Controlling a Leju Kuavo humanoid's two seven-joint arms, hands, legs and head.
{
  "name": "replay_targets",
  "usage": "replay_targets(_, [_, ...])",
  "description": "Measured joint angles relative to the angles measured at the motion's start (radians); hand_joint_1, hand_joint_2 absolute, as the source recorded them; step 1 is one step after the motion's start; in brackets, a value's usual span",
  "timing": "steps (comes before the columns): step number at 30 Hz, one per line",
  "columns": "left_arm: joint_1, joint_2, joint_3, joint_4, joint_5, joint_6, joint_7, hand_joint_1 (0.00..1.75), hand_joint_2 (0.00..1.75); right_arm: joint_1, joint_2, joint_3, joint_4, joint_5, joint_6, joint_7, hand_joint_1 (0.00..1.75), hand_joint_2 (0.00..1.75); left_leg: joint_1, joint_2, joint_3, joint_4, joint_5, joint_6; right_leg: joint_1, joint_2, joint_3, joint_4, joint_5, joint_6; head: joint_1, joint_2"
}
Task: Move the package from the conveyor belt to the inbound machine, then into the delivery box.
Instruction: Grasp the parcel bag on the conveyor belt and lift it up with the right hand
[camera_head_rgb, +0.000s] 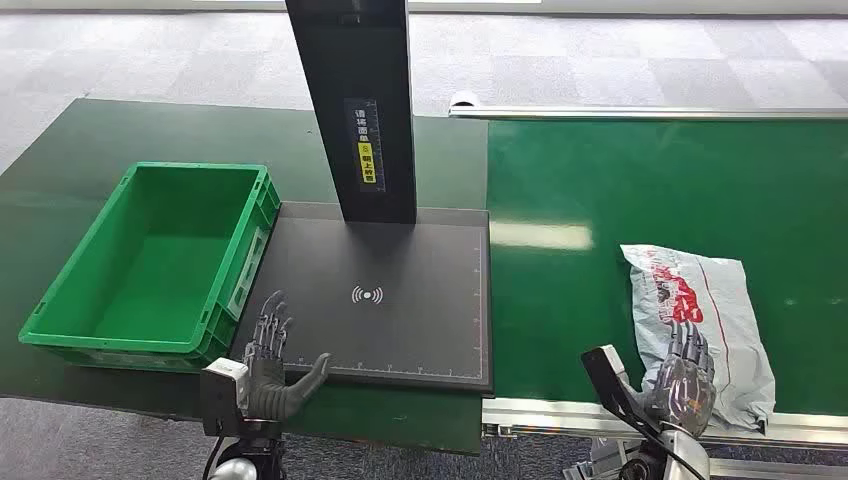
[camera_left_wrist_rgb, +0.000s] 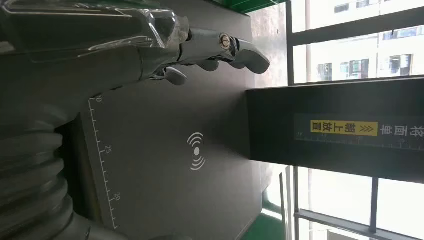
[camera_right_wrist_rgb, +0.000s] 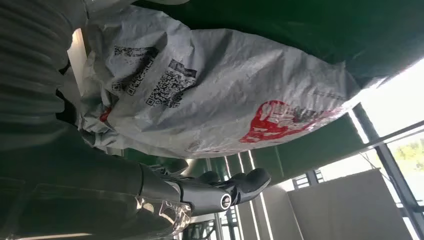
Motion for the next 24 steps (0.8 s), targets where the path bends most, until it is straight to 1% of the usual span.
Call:
replay_targets(4, [0.001,0.000,0.004,-0.006,-0.001,-0.001,0.006,0.00,1.75,-0.027,-0.012,-0.062,0.060,-0.009,0.003,0.008,0.00,1.75,0.000,0.000,0.000,0.000,0.000,0.000,0.000,0.000,0.000,0.000,0.000,0.000,0.000,0.000])
replay_targets(8, [0.001,0.000,0.007,-0.012,-0.003,-0.003,0.011,0.00,1.75,-0.057,-0.032,-0.129,0.146,0.010,0.002,0.045,0.00,1.75,0.000,0.000,0.000,0.000,0.000,0.000,0.000,0.000,0.000,0.000,0.000,0.000,0.000,0.000])
replay_targets(9, [0.002,0.000,0.008,-0.013,-0.004,-0.003,0.012,0.00,1.75,-0.065,-0.037,-0.143,0.164,0.016,0.001,0.053,0.14,1.75,0.000,0.000,0.000,0.000,0.000,0.000,0.000,0.000,0.000,0.000,0.000,0.000,0.000,0.000])
replay_targets(12, [0.003,0.000,0.009,-0.016,-0.009,-0.004,0.017,0.00,1.75,-0.087,-0.046,-0.176,0.206,0.039,-0.001,0.072,1.45,1.75,0.000,0.000,0.001,0.000,0.000,0.000,0.000,0.000,0.001,0.000,0.000,0.000,0.000,0.000])
replay_targets(13, [0.004,0.000,0.010,-0.017,-0.010,-0.005,0.018,0.00,1.75,-0.092,-0.047,-0.185,0.215,0.046,-0.001,0.075,1.75,1.75,0.000,0.000,0.001,0.000,0.000,0.000,0.000,0.000,0.001,0.000,0.000,0.000,0.000,0.000])
replay_targets(20, [0.005,0.000,0.011,-0.020,-0.011,-0.005,0.019,0.00,1.75,-0.098,-0.048,-0.196,0.226,0.055,-0.001,0.076,1.75,1.75,0.000,-0.001,0.001,0.000,0.000,0.000,0.000,-0.001,0.002,0.000,0.000,0.000,0.000,0.000])
replay_targets(21, [0.005,0.000,0.011,-0.020,-0.012,-0.005,0.020,0.00,1.75,-0.099,-0.047,-0.201,0.228,0.051,-0.005,0.061,1.75,1.75,0.000,-0.001,0.001,0.000,0.000,0.000,0.000,-0.001,0.002,0.000,0.000,0.000,0.000,0.000])
replay_targets(24, [0.005,-0.007,0.019,-0.028,-0.024,-0.008,0.022,0.00,1.75,-0.100,-0.012,-0.205,0.147,-0.051,-0.036,-0.108,1.75,1.75,0.000,-0.001,0.001,0.000,0.000,0.000,0.000,0.000,0.001,0.000,0.001,0.001,0.000,0.000])
